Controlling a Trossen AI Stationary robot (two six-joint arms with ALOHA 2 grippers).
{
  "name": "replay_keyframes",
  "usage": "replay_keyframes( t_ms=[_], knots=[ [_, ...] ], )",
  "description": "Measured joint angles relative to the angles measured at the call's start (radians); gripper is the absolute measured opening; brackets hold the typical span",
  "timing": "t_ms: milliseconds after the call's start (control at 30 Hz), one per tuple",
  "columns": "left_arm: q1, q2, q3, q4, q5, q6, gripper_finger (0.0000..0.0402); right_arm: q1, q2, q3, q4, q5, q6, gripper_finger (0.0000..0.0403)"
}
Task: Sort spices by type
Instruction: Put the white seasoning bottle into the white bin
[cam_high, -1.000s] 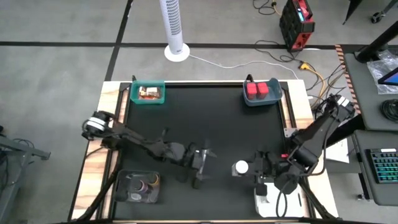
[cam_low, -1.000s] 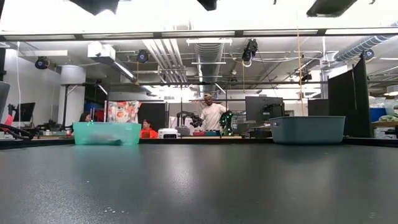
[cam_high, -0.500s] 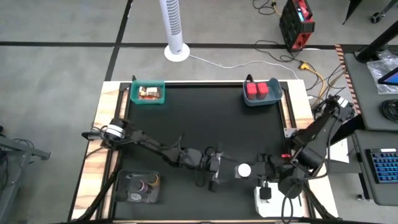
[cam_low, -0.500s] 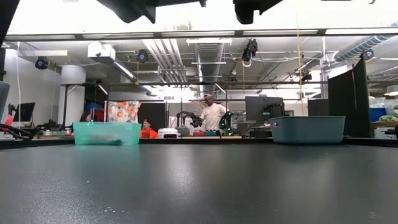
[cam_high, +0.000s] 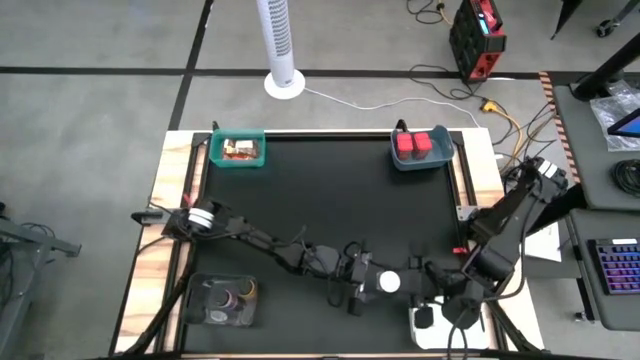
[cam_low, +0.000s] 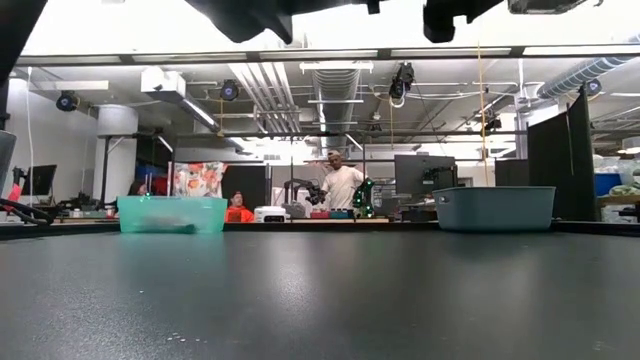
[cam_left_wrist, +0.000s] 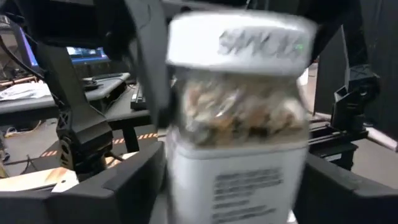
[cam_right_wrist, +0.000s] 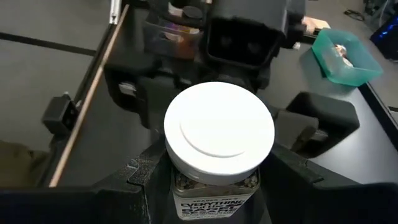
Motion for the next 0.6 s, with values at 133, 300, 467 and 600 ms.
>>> replay_keyframes(
  t_ms=[133, 300, 467, 600],
  knots=[
    [-0.004, 0.035, 0.040, -0.011, -0.015, 0.016, 0.0206, 0.021, -0.004, 0.019, -0.036, -0.006, 0.040, 0.0191],
    [-0.014, 0.072, 0.095, -0.007, -0.084, -0.004, 0.0198, 0.031, -0.018, 0.059, -0.138, -0.052, 0.133, 0.0198],
    [-0.025, 0.098, 0.146, -0.112, -0.142, 0.003, 0.0185, 0.034, -0.005, 0.123, -0.309, -0.102, 0.265, 0.0233],
    [-0.040, 0.105, 0.184, -0.231, -0.237, 0.031, 0.0185, 0.030, 0.019, 0.185, -0.415, -0.143, 0.310, 0.0266]
  ],
)
